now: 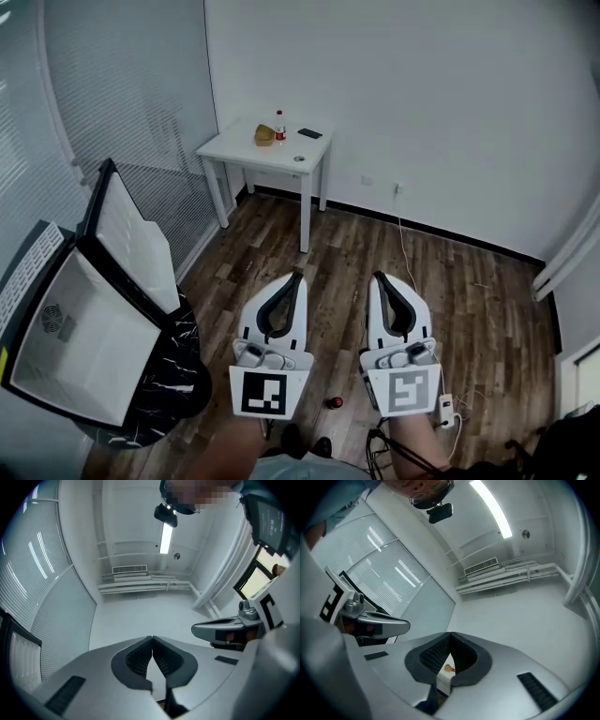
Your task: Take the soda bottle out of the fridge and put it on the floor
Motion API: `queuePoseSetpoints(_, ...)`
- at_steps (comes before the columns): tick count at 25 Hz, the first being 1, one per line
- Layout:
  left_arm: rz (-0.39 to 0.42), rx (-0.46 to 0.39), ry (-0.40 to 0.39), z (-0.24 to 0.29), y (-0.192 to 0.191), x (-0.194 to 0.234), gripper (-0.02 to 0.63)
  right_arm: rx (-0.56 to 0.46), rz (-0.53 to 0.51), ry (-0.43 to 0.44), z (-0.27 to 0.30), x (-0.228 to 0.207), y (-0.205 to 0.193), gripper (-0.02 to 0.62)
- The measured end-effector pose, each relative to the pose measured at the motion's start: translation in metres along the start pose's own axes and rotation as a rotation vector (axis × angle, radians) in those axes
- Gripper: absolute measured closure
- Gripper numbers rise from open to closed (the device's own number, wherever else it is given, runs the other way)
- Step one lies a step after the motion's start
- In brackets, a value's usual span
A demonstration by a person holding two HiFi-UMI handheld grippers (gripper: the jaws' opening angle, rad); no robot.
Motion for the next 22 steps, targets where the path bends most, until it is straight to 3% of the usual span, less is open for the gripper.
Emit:
queuePoseSetpoints(17, 0.074, -0.034, 0.010, -0.007, 0.023, 0.013, 0.589, -0.019, -0.002, 0.035, -0.001, 0.019, 0.017, 0.583)
queuePoseSetpoints(22, 0.085, -0.042, 0.008, -0.007, 0.025, 0.015, 0.589, -0.062, -0.019, -0.003, 0.004, 0.015, 0.030, 0.583)
Point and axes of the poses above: the fingertips, and each gripper's own axes: z forward along the fingers, x to its left, y out of its top, the point moved 1 cm from there along -z, backward along the fingers, and after that the axes turned 7 degrees about z, right-handed, at the moved point
